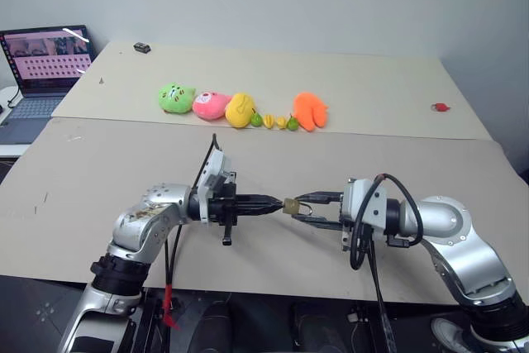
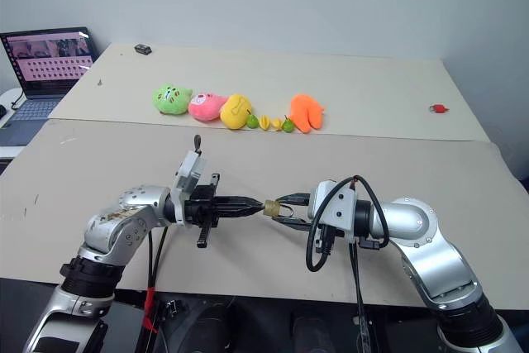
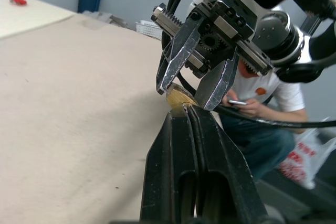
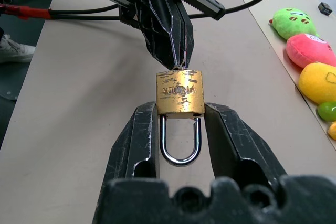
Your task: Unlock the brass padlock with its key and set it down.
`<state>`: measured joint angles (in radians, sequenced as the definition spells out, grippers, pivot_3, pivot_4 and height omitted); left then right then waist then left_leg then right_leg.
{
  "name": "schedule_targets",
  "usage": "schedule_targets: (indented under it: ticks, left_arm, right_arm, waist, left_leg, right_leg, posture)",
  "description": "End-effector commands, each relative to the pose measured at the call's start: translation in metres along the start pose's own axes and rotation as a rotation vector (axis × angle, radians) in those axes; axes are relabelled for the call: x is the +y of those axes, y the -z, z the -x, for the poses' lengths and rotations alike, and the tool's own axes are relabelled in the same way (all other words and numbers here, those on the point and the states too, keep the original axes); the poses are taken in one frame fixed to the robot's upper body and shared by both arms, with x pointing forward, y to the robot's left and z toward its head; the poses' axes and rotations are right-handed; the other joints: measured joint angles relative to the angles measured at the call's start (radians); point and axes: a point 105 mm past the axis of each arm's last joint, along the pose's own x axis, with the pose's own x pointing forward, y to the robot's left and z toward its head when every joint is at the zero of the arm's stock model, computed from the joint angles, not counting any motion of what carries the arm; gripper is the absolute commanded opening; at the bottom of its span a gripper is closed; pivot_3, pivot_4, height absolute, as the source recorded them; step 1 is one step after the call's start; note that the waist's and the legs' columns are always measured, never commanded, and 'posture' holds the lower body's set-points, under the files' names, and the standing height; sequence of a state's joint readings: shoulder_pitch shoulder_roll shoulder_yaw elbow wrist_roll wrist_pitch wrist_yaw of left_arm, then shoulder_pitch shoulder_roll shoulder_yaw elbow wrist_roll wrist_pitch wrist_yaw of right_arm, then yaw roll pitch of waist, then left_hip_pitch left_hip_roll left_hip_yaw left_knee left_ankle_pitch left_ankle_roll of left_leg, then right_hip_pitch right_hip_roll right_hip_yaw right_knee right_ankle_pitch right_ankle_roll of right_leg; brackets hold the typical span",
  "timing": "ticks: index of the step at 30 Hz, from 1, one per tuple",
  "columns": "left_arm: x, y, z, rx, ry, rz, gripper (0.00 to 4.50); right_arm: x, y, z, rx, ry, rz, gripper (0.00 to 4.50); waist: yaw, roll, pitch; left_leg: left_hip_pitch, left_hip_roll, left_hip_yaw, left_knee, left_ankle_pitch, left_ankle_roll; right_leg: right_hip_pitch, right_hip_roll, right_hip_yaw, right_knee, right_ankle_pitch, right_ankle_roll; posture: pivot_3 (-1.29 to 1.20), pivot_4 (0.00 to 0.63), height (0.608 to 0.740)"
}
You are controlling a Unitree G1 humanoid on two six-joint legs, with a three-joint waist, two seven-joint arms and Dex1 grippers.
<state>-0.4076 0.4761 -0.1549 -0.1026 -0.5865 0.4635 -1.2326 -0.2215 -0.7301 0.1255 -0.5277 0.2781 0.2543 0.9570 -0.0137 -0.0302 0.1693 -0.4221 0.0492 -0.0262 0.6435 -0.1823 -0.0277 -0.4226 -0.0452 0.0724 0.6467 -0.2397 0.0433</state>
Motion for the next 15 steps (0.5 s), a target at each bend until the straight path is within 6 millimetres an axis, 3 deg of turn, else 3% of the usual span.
schedule_targets:
  ticks: [1, 2, 5, 9, 15]
  left_arm:
    - [0.000, 0.013, -0.006, 0.041, 0.014, 0.184, 0.04]
    - [0.002, 0.010, -0.007, 0.024, 0.006, 0.252, 0.04]
    - [0.004, -0.001, -0.008, -0.015, 0.016, 0.432, 0.79]
    - [0.009, -0.002, -0.012, 0.015, -0.016, 0.547, 2.27]
    - [0.010, -0.013, -0.012, 0.006, 0.019, 0.744, 2.27]
  right_arm:
    - [-0.017, -0.017, 0.010, -0.039, 0.091, 0.075, 0.91]
    - [-0.017, -0.017, 0.010, -0.039, 0.091, 0.076, 0.91]
    - [-0.017, -0.017, 0.010, -0.036, 0.091, 0.079, 0.91]
    - [-0.017, -0.017, 0.010, -0.037, 0.091, 0.079, 0.91]
    - [-0.018, -0.017, 0.009, -0.036, 0.088, 0.079, 0.91]
  waist:
    - [0.000, 0.000, 0.000]
    - [0.000, 0.000, 0.000]
    - [-0.002, 0.000, 0.000]
    - [-0.003, 0.000, 0.000]
    - [-0.006, 0.000, 0.000]
  left_leg:
    - [0.000, 0.000, 0.000, 0.000, 0.000, 0.000]
    - [0.000, 0.000, 0.000, 0.000, 0.000, 0.000]
    - [0.000, 0.000, -0.001, 0.001, 0.000, 0.000]
    - [0.000, 0.000, -0.001, 0.001, 0.000, 0.000]
    - [0.001, 0.000, -0.001, 0.001, 0.000, 0.000]
  right_leg:
    - [0.000, 0.000, 0.000, 0.000, 0.000, 0.000]
    - [0.000, 0.000, 0.000, 0.000, 0.000, 0.000]
    - [0.001, 0.000, 0.000, 0.001, 0.000, 0.002]
    - [0.000, 0.000, 0.000, 0.001, 0.000, 0.002]
    - [0.001, 0.000, 0.000, 0.001, 0.000, 0.002]
  posture:
    - [0.00, 0.150, 0.717]
    - [0.00, 0.150, 0.717]
    - [0.00, 0.150, 0.717]
    - [0.00, 0.150, 0.717]
    - [0.00, 0.150, 0.717]
